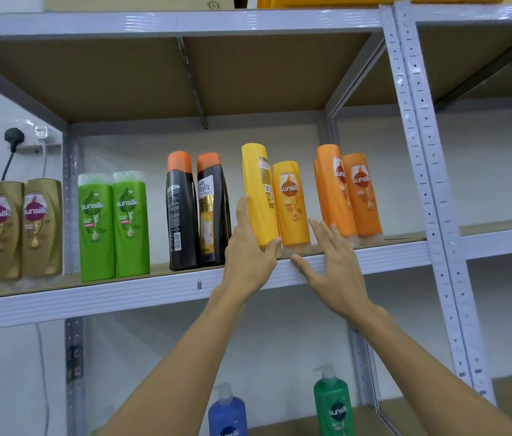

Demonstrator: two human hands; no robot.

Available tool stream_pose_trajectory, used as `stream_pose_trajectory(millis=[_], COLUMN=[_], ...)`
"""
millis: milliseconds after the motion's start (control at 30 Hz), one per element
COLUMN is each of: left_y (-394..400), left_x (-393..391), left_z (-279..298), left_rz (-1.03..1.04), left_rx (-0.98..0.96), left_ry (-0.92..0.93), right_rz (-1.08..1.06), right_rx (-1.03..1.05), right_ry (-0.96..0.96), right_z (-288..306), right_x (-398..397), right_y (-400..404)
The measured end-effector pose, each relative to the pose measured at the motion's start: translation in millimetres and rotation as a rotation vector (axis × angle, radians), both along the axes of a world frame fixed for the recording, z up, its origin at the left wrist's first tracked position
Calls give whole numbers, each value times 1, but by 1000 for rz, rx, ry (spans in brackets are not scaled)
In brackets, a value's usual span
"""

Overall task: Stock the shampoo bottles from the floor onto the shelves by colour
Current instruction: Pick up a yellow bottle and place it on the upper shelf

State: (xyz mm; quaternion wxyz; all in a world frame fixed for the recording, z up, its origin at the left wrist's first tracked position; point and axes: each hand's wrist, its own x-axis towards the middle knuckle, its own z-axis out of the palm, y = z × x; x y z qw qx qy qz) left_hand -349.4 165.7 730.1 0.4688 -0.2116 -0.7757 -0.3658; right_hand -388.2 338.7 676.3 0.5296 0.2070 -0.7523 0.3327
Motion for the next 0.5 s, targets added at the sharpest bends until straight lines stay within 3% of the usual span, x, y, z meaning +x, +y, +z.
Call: stream_pose_trajectory(millis=[500], left_y=[13], left_x=[-5], left_z=[9], left_rz=[185], left_rx=[-144], left_ry=[-174], right_rz=[-52], right_rx=[-12], right_ry=[23], right_z=[-4], right_x=[-5], right_y=[-6])
